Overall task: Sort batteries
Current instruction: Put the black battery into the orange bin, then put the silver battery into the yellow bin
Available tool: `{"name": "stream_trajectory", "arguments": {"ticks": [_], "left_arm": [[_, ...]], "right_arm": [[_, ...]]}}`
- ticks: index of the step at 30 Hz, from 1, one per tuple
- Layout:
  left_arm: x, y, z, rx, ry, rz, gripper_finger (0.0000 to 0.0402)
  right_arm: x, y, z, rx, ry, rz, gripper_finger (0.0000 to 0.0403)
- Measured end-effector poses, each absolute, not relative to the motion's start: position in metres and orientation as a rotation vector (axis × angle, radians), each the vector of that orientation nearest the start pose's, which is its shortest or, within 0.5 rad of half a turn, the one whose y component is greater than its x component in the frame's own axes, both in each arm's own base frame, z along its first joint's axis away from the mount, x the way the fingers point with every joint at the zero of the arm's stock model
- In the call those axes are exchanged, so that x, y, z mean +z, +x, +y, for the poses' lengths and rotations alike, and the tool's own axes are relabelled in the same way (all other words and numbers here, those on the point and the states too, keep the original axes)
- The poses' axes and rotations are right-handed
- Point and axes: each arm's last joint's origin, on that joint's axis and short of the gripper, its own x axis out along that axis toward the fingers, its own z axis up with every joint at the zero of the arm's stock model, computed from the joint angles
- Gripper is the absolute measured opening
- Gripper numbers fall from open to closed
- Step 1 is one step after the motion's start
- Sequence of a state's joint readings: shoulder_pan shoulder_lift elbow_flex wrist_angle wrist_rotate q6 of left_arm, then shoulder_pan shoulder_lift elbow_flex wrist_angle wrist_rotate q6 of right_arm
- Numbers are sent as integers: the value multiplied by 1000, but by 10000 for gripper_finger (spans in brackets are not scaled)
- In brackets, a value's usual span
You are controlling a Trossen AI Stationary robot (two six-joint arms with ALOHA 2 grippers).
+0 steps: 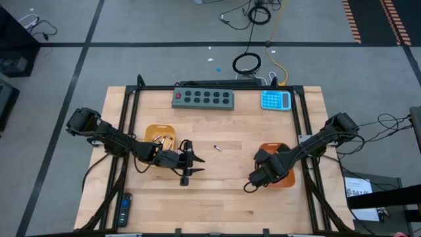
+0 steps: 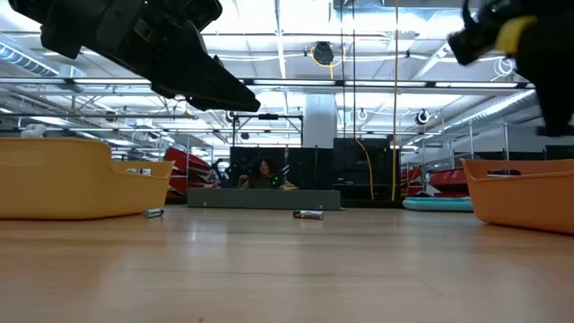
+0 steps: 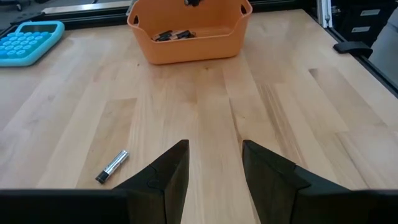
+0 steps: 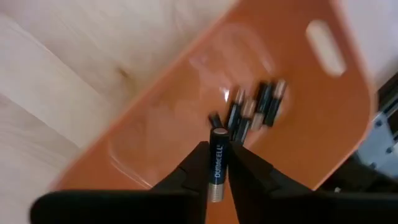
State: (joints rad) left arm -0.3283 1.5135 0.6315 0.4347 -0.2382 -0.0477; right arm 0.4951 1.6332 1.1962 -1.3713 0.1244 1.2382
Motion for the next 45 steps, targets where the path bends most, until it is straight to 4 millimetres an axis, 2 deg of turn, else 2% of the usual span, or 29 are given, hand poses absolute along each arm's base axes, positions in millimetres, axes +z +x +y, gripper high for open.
{"name": "stream_trajectory", "arguments": {"ticks": [4,7,11,16,23,29,37,45], "left_arm": [[173,279,-88,-77,64,446,159],[171,279,-87,-74,72,471,159],[172,285,-74,-43,93,544,159],[168,308,-51,-78,102,638,159],[162,353,-17,-80,233,845,159],[154,384,6,-111,305,941,159],[142,397,16,-171,387,993,159],[123,402,22,-208,377,1016,159]], "right_arm": [[202,223,120,-768,394,1582,78],[196,218,117,-768,386,1580,100],[205,215,115,-783,318,1445,119],[222,216,109,-798,247,1218,124],[223,224,109,-726,156,1143,125],[224,228,114,-689,115,1073,125],[224,227,119,-664,79,1052,125],[225,228,119,-650,72,1049,125]]}}
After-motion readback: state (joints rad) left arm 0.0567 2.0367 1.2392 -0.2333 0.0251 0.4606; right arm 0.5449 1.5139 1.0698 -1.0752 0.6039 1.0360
